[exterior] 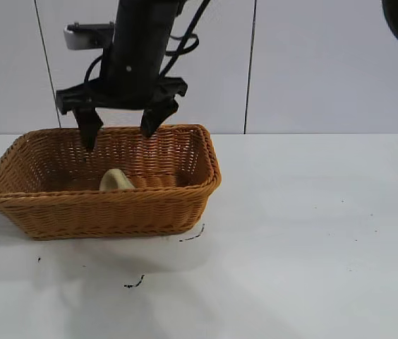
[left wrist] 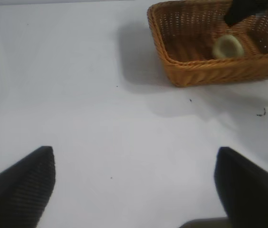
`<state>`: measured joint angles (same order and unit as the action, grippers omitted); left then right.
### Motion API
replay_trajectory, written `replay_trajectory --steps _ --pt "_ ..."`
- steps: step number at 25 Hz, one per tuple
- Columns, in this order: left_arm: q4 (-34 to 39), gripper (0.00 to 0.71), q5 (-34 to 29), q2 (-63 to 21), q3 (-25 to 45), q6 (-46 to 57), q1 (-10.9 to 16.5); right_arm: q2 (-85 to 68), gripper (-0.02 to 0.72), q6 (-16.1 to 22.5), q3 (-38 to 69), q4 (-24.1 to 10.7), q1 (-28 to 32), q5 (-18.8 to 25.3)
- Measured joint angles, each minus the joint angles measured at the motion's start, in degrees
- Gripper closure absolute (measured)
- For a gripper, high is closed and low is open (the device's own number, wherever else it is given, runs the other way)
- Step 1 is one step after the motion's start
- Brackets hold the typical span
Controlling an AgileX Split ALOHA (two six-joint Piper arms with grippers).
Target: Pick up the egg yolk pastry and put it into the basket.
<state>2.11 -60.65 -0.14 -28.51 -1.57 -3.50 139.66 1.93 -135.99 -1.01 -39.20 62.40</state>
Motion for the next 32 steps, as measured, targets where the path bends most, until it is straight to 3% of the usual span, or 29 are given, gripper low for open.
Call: replay_trajectory --steps 2,5,9,21,27,29,32 --pt "0.0 0.017 0.0 0.0 0.0 0.0 0.0 -0.05 0.069 1.63 -4.01 -1.36 0.52 4.18" --pt "0.0 0.017 0.0 0.0 0.0 0.0 0.0 -0.05 0.069 2.92 -7.6 -2.03 2.68 6.42" --pt "0.0 0.017 0.0 0.0 0.0 0.0 0.0 -0.05 0.069 3.08 -8.56 -1.97 8.55 6.8" --pt "0.0 0.017 0.0 0.0 0.0 0.0 0.0 0.0 0.069 -2.49 -8.63 -0.16 30.55 6.86" --pt "0.0 0.017 0.0 0.0 0.0 0.0 0.0 -0.05 0.069 -2.73 -8.63 2.07 38.24 6.86" --pt "0.0 0.017 0.0 0.0 0.0 0.0 0.0 -0.61 0.069 -2.73 -8.26 3.76 39.5 6.92" --pt "0.0 0.017 0.0 0.0 0.0 0.0 0.0 -3.84 0.069 -3.0 -4.09 3.53 39.95 6.86"
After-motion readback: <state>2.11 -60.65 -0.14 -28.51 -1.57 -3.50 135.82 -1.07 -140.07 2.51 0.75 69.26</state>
